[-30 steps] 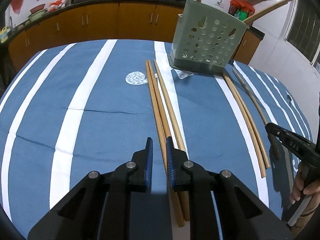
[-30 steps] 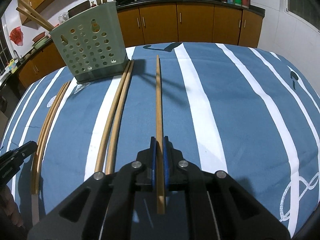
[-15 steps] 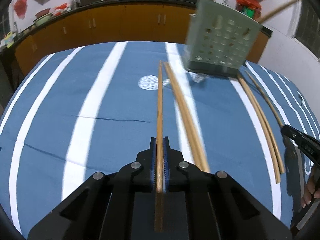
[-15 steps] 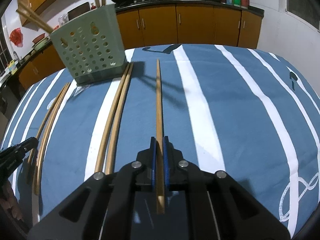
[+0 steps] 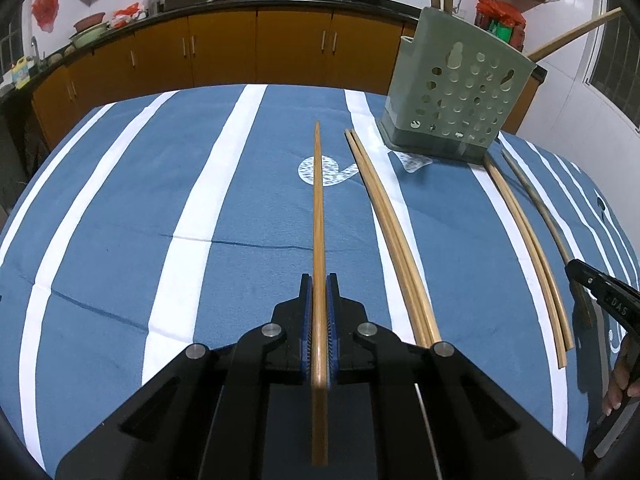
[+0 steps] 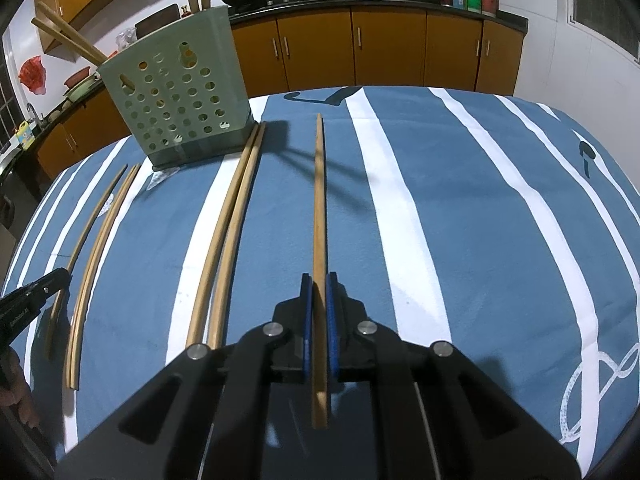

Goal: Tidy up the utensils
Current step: 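Hold the grasped chopsticks against the table with both tools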

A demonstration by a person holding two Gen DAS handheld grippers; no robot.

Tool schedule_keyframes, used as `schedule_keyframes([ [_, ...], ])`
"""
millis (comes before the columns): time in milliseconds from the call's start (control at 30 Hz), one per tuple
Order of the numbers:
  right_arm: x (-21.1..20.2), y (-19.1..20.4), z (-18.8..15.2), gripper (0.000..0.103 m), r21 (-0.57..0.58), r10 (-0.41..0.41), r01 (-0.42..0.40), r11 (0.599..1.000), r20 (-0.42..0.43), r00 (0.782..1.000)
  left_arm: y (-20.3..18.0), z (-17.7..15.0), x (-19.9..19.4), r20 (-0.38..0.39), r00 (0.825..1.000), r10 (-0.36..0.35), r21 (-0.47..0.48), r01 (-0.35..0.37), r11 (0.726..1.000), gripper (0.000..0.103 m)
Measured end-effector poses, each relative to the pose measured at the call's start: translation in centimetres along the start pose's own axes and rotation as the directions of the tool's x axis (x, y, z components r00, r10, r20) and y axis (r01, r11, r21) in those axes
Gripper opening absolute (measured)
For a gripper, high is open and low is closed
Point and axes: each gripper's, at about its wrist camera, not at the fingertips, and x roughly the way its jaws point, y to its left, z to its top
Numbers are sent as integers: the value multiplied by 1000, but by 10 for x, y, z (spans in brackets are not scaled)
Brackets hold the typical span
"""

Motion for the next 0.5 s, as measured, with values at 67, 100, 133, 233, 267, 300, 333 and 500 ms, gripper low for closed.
schedule_keyframes([
  [67, 0, 0, 0, 9, 0, 0, 0, 1000, 0, 1000, 1, 0, 0, 0, 1000, 0, 0, 0, 1000, 8],
  [100, 0, 0, 0, 9, -1, 0, 0, 1000, 1, 1000, 1, 0, 0, 0, 1000, -1, -1, 1, 1000, 8],
  [133, 0, 0, 0, 9, -2, -1, 1, 1000, 2, 1000, 1, 0, 0, 0, 1000, -2, -2, 2, 1000, 8],
  [233, 0, 0, -1, 9, -7, -3, 3, 1000, 7, 1000, 2, 0, -1, 0, 1000, -9, -8, 9, 1000, 8],
  [267, 0, 1, -2, 9, -10, -5, 5, 1000, 9, 1000, 2, 0, -1, 0, 1000, -10, -9, 10, 1000, 8],
  [300, 0, 1, -2, 9, -13, -6, 7, 1000, 11, 1000, 2, 0, -1, 0, 1000, -10, -10, 10, 1000, 8],
  [333, 0, 1, -2, 9, -15, -8, 8, 1000, 12, 1000, 2, -1, -1, 0, 1000, -10, -10, 10, 1000, 8],
  [500, 0, 1, -3, 9, -17, -9, 9, 1000, 15, 1000, 2, 0, -1, 0, 1000, -12, -14, 12, 1000, 8],
])
